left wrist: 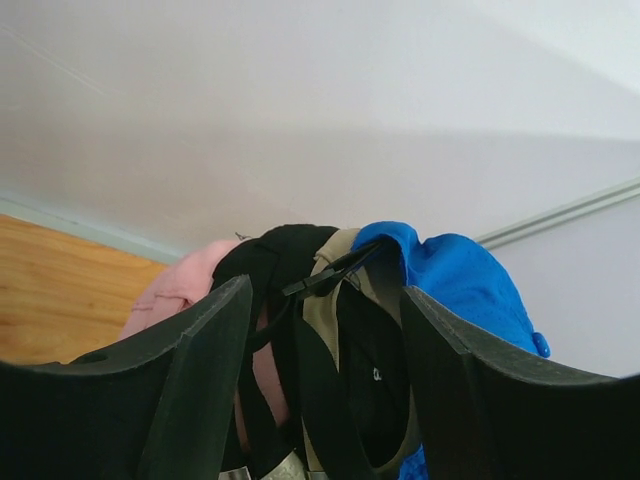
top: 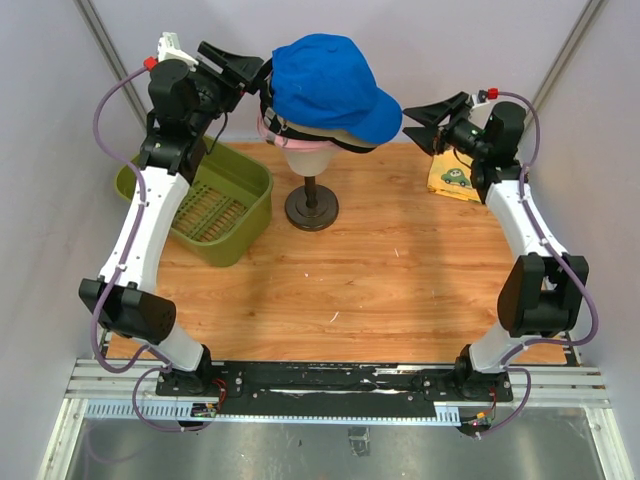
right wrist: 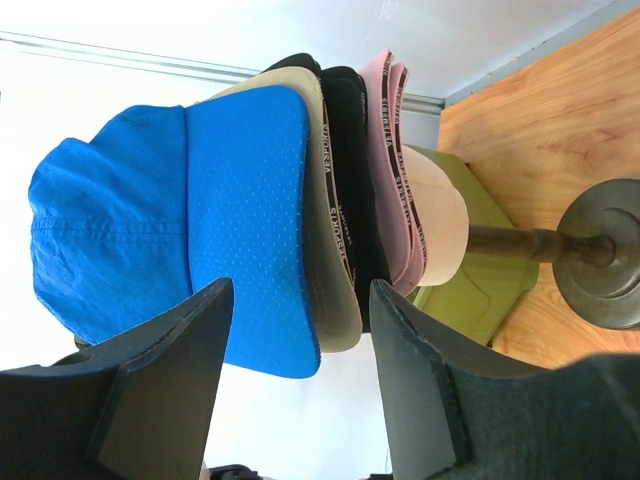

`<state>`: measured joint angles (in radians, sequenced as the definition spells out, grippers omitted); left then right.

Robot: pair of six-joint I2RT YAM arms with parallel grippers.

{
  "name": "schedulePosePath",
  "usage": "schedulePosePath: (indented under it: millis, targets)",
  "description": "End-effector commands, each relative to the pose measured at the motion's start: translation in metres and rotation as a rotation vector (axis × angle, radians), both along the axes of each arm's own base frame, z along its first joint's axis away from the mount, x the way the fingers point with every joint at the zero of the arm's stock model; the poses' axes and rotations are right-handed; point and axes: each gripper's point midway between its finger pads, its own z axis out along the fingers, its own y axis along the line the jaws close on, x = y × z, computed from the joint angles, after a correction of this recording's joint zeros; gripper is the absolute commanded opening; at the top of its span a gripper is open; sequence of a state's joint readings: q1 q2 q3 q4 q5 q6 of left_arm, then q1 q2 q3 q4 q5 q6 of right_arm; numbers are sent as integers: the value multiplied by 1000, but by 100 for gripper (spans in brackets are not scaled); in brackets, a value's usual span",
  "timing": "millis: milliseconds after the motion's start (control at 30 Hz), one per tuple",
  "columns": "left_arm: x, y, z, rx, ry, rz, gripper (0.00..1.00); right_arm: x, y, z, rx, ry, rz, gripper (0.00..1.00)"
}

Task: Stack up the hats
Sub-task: Stack the hat on the hat, then reset both arms

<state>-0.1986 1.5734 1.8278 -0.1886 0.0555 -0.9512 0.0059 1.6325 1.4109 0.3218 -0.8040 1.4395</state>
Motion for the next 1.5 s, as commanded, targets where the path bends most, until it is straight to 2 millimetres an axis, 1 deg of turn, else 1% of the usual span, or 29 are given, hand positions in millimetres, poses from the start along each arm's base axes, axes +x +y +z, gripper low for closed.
schedulePosePath:
  millis: [0, 233, 367, 433, 467, 500, 533, 567, 600, 700, 767, 800, 833, 867, 933, 967, 1033, 1100, 1200, 1300, 1400, 1467]
  targets:
    - [-19, 13, 32, -7, -55, 40, 66, -7, -14, 24, -67, -82, -49, 58]
    - [-36, 26, 43, 9, -62, 91, 70, -15, -27, 22, -237, -106, -117, 59]
    - [-50, 38, 53, 20, -79, 138, 70, -21, -41, 21, -393, -123, -182, 60]
    - [-61, 47, 61, 31, -95, 175, 71, -25, -53, 18, -505, -122, -225, 64]
    - [-65, 52, 63, 40, -101, 197, 71, -28, -61, 14, -575, -116, -252, 69]
    - [-69, 58, 65, 56, -107, 223, 71, -31, -70, 10, -643, -106, -281, 92]
    - [-73, 65, 65, 76, -107, 258, 72, -34, -81, 4, -723, -95, -318, 100]
    - [-77, 73, 64, 102, -105, 295, 76, -37, -92, -3, -801, -76, -350, 99]
    - [-81, 81, 60, 139, -99, 337, 80, -41, -104, -11, -875, -53, -389, 98]
    - [-89, 104, 35, 204, -61, 450, 84, -53, -135, -40, -1067, 27, -472, 98]
    - [-93, 113, 10, 254, -32, 508, 96, -62, -149, -58, -1169, 73, -513, 98]
    - [-94, 116, -6, 279, -9, 533, 99, -68, -155, -72, -1232, 100, -527, 98]
    - [-96, 120, -19, 303, 9, 558, 100, -71, -158, -81, -1296, 113, -543, 98]
    - [-96, 123, -37, 330, 36, 579, 100, -74, -164, -84, -1361, 120, -579, 98]
    - [-102, 128, -65, 374, 65, 620, 100, -82, -177, -96, -1470, 170, -646, 98]
    - [-105, 129, -78, 393, 75, 636, 100, -86, -184, -102, -1502, 211, -682, 98]
    - [-112, 133, -99, 412, 82, 663, 100, -91, -191, -113, -1539, 262, -687, 98]
    - [-117, 135, -112, 419, 77, 674, 100, -95, -193, -120, -1560, 287, -668, 98]
    - [-119, 137, -130, 461, 102, 680, 100, -98, -192, -127, -1570, 290, -647, 98]
    - [-121, 138, -142, 485, 117, 679, 100, -98, -192, -129, -1557, 282, -663, 98]
    - [-125, 140, -143, 498, 104, 682, 100, -98, -190, -130, -1525, 265, -684, 98]
    - [-128, 142, -145, 509, 102, 682, 100, -97, -187, -134, -1506, 254, -683, 98]
